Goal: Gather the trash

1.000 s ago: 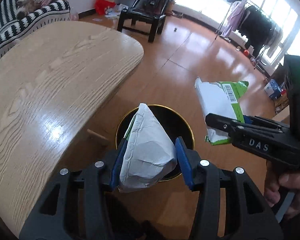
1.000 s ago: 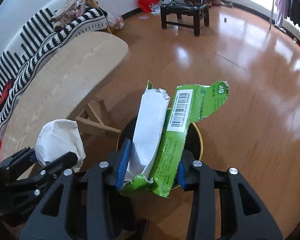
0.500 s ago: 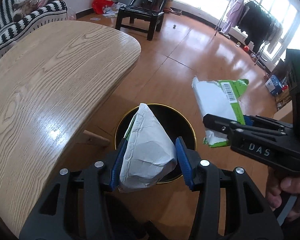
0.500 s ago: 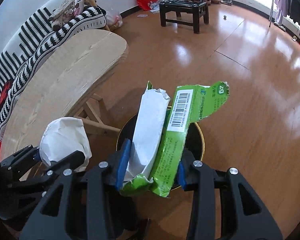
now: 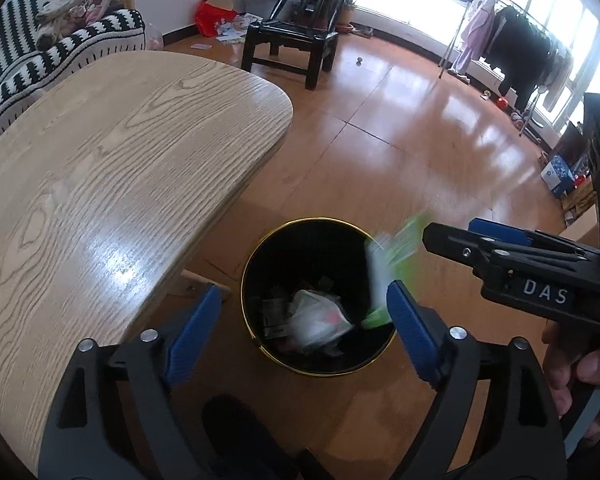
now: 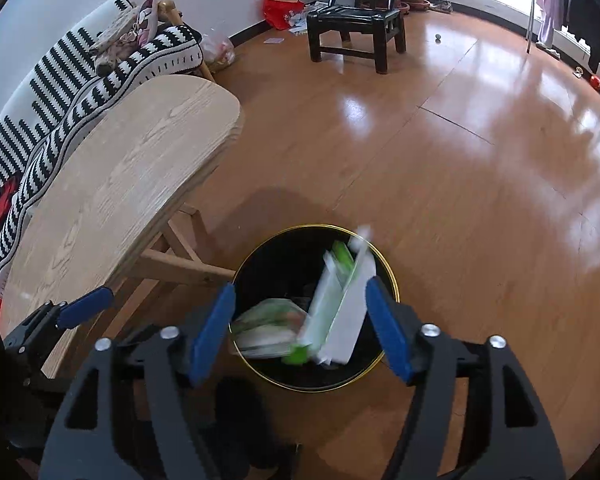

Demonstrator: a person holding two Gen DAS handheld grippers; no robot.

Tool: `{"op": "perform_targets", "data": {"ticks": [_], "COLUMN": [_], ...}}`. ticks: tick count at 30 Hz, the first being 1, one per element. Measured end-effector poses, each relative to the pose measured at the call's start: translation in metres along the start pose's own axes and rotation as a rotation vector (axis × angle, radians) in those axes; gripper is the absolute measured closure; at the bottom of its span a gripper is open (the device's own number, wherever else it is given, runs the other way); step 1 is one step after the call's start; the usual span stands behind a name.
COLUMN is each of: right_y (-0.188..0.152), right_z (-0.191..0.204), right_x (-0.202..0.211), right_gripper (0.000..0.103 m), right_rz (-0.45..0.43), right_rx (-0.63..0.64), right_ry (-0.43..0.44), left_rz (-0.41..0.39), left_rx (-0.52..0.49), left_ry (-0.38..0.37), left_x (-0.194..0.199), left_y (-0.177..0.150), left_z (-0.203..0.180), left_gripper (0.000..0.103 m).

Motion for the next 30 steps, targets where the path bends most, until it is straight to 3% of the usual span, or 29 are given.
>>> {"op": "perform_targets", "data": {"ticks": [5,9,11,14,17,21,24,28,30], "right_y": [0.002,0.003,0.003,0.004,-0.007,-0.042,-0.088,-0.141,-0.165], "right_z": [0.005,0.027,0.048,0.091,0.162,0.263,0.345,0.421,0.450], "right_x": [0.008,0.020,0.026,0.035,0.046,0.061,0.066,0.057,0.048], "right_gripper": [0.022,0.016,0.015,0.015,0.015,0.011,0.009,0.009,0.009], "right_rz": [-0.016,-0.062,-0.081,-0.102,-0.117,-0.122,-0.110,-0.083,-0.071], "right_rx": [0.005,0.065,0.106,0.163,0.286,0.459,0.603,0.727,0.766], "right_ry": [-0.015,-0.029,-0.018,0.020,0.086,0.209,0.321,0.375,0.397], "left_rz": [-0.032,-0.090,-0.126,-0.201,-0.222,-0.199,-0.156,-0.097,-0.088], "left_rx": [0.021,0.116,0.145,0.195,0.276,0.387,0.464,0.566,0.609], "left_ry": [0.014,-0.061,-0.056,0.064,0.147,0.376,0.515,0.744,0.820], "left_x": [0.012,0.046,0.070,0.133,0.186,0.257,0.292,0.335,0.349], "left_y": [0.001,0.003,0.003,-0.009,-0.039,-0.118,-0.176,-0.258,-0.289], "left_z": [0.007,0.035,0.056,0.111,0.160,0.229,0.264,0.300,0.309], "left_gripper": [0.019,0.018,0.018,0.017,0.014,0.012,0.012,0.012,0.012]}}
Point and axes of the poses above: each gripper's, at about its wrist camera, not at the fingertips, and x roughly against the way its jaws point, z to its left, y to its top, the point moved 3 cm from there along -x, roughly the way its jaws point, and after that the axes turned 13 degrees about -x, right-handed, at the moved point
